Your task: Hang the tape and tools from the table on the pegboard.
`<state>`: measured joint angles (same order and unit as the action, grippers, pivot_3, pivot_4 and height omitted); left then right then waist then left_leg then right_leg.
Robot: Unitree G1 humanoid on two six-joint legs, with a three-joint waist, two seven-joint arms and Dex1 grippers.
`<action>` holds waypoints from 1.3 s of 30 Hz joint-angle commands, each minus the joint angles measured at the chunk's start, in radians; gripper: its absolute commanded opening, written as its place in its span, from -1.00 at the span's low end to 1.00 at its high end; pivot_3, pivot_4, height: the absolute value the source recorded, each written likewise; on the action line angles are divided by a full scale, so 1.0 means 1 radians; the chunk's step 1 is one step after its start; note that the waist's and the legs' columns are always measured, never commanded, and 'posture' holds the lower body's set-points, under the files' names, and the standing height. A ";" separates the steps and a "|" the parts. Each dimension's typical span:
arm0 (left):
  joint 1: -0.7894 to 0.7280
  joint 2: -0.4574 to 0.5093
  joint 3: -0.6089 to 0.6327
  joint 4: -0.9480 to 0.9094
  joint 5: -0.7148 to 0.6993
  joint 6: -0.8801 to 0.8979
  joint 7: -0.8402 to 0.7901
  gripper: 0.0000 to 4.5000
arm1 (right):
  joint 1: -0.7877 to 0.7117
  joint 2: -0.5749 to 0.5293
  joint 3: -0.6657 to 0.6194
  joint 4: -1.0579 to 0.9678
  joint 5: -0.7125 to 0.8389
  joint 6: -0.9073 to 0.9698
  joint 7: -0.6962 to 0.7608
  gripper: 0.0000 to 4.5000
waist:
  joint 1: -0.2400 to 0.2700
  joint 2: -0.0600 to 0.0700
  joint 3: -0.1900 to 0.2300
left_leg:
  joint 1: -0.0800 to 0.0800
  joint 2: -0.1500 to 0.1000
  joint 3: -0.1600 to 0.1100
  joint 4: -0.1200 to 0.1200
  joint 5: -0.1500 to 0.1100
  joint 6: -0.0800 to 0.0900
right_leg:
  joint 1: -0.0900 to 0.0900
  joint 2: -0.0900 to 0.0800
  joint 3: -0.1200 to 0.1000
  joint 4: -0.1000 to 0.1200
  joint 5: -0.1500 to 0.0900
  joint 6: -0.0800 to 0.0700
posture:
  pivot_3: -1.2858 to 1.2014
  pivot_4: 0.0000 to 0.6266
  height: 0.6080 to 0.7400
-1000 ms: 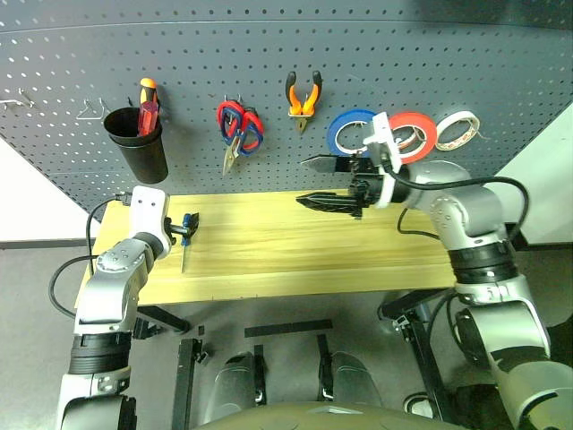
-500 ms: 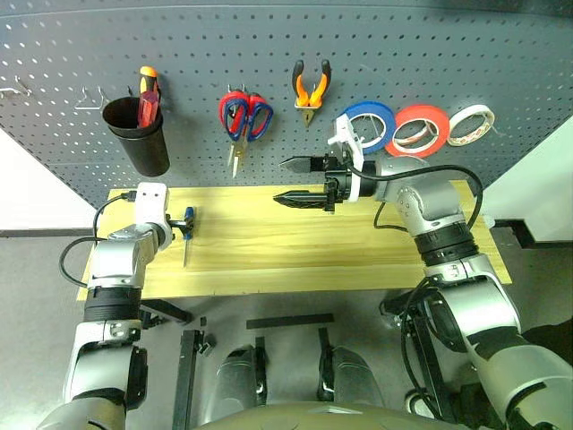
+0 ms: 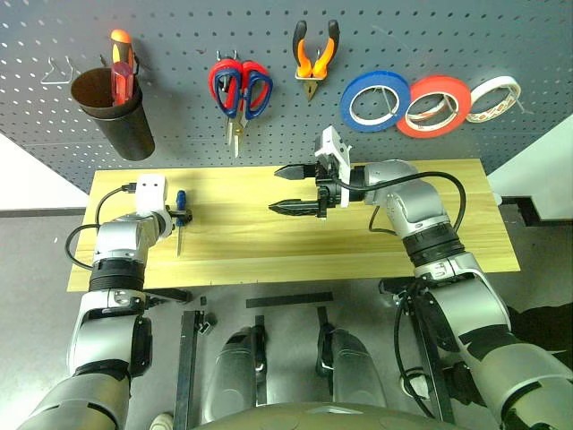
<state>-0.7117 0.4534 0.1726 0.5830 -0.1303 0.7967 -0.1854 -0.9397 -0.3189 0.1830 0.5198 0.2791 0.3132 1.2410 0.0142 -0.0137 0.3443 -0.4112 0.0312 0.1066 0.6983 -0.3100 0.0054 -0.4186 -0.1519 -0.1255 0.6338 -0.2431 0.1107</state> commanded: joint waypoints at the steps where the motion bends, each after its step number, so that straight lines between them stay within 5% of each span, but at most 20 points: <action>1: -0.010 -0.005 0.025 0.009 -0.005 -0.013 0.017 0.98 | -0.014 0.011 0.000 0.004 -0.017 -0.045 0.004 1.00 | 0.000 0.001 0.004 | -0.001 0.000 0.000 0.000 0.000 0.000 | -0.001 0.000 0.000 0.000 0.000 0.000 | 0.10 0.26 0.98; 9: -0.020 -0.027 0.051 0.034 -0.024 -0.005 0.030 0.98 | -0.057 0.032 0.009 0.088 -0.071 -0.094 0.004 1.00 | -0.002 0.001 0.005 | -0.003 0.000 0.002 0.000 0.000 0.000 | -0.004 0.000 0.000 0.001 0.000 0.000 | 0.11 0.26 0.98; 12: -0.014 -0.037 0.062 0.019 -0.032 0.008 0.037 0.75 | -0.070 0.036 0.011 0.110 -0.089 -0.111 0.008 1.00 | -0.002 0.002 0.005 | -0.003 0.000 0.002 0.000 0.000 0.000 | -0.005 0.000 0.001 0.001 0.000 0.000 | 0.11 0.26 0.98; 23: 0.009 -0.044 0.081 -0.032 -0.057 0.039 0.045 -0.81 | -0.101 0.037 0.008 0.170 -0.127 -0.168 0.026 1.00 | -0.002 0.002 0.005 | -0.003 0.001 0.002 0.000 0.000 0.000 | -0.005 0.000 0.001 0.001 0.000 0.000 | 0.11 0.20 0.98; 32: 0.086 -0.031 0.088 -0.234 -0.108 0.120 0.000 -0.81 | -0.101 0.031 -0.002 0.169 -0.122 -0.206 0.069 1.00 | -0.002 0.002 0.005 | -0.004 0.001 0.002 -0.001 0.000 0.000 | -0.005 0.000 0.001 0.000 0.000 0.000 | 0.10 0.03 0.98; 39: 0.274 0.089 0.061 -0.637 -0.206 0.205 -0.194 -0.81 | -0.055 -0.016 -0.040 0.010 -0.042 -0.121 0.121 1.00 | 0.000 0.000 0.002 | -0.009 0.001 0.000 -0.001 0.000 -0.001 | -0.009 0.000 0.000 -0.001 0.000 0.000 | 0.12 -0.20 0.98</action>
<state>-0.4640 0.5072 0.2250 0.0408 -0.3113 0.9867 -0.3419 -1.0113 -0.3286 0.1675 0.6098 0.1917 0.1686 1.3409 0.0139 -0.0138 0.3466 -0.4208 0.0321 0.1066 0.6977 -0.3094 0.0042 -0.4273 -0.1515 -0.1264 0.6328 -0.2431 0.1109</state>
